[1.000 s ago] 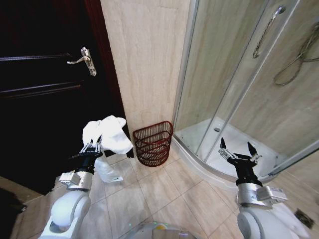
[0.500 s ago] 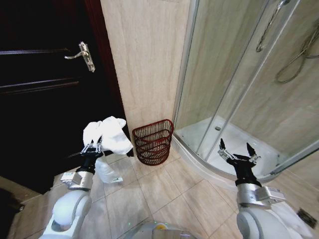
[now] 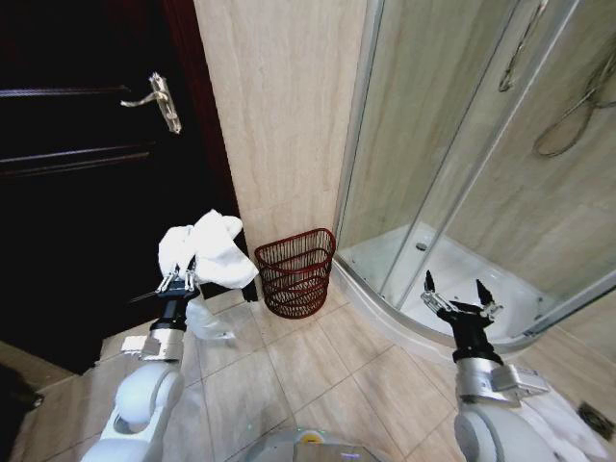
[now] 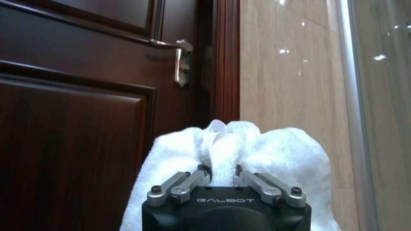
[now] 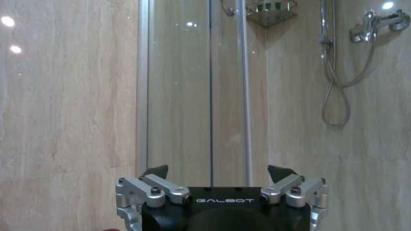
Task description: Discard the used towel into the hamper.
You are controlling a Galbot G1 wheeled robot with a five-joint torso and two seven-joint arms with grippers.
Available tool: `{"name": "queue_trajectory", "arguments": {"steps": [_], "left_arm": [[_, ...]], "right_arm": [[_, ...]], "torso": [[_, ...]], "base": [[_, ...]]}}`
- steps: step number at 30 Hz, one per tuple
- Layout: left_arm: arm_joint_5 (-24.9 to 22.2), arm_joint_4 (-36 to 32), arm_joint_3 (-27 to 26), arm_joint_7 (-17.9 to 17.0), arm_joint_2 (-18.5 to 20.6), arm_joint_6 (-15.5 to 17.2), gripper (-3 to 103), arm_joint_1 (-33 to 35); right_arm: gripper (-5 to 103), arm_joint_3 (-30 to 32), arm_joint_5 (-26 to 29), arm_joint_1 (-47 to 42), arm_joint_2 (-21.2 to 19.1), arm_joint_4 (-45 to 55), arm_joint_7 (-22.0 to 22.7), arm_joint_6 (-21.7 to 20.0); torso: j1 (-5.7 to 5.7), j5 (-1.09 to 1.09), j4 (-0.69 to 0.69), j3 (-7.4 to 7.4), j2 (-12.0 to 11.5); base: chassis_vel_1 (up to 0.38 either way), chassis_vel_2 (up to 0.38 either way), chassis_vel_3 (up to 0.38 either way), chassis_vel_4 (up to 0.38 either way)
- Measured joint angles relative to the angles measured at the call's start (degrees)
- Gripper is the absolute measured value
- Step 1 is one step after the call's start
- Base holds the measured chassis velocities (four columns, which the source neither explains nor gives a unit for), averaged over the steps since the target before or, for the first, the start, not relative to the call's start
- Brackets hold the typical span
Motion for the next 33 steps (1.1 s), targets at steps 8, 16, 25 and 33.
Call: {"name": "queue_trajectory", "arguments": {"steps": [8,16,25,33], "left_arm": [[-0.1,0.4,-0.3,0.4,0.4,0.0,13,0.2],[0.0,0.6,-0.2,1.9,0.5,-0.7,13,0.2],[1.9,-1.4,1.5,5.5,0.7,-0.6,13,1.0],[2.0,-3.7,11.0,4.3,5.1,8.4,13,-10.2]], "right_arm": [[100,-0.6,-0.7,0.6,0.2,0.0,0.1,-0.3],[100,-0.9,-0.3,-1.0,0.9,1.0,0.6,-1.0],[100,-0.9,-0.4,-0.1,0.7,0.1,0.8,-0.7],[100,-0.9,0.6,1.1,0.2,0.1,0.7,-2.5]], "torso": [[0.08,-0.01,0.00,0.13,0.2],[0.18,0.00,-0.01,0.24,0.3],[0.16,0.00,0.02,0.28,0.5],[0.22,-0.01,-0.01,0.34,0.5]], "base": [[-0.042,0.042,0.036,-0.054],[-0.109,0.100,0.091,-0.105],[-0.008,0.002,0.002,-0.004],[0.000,0.000,0.000,0.000]]}}
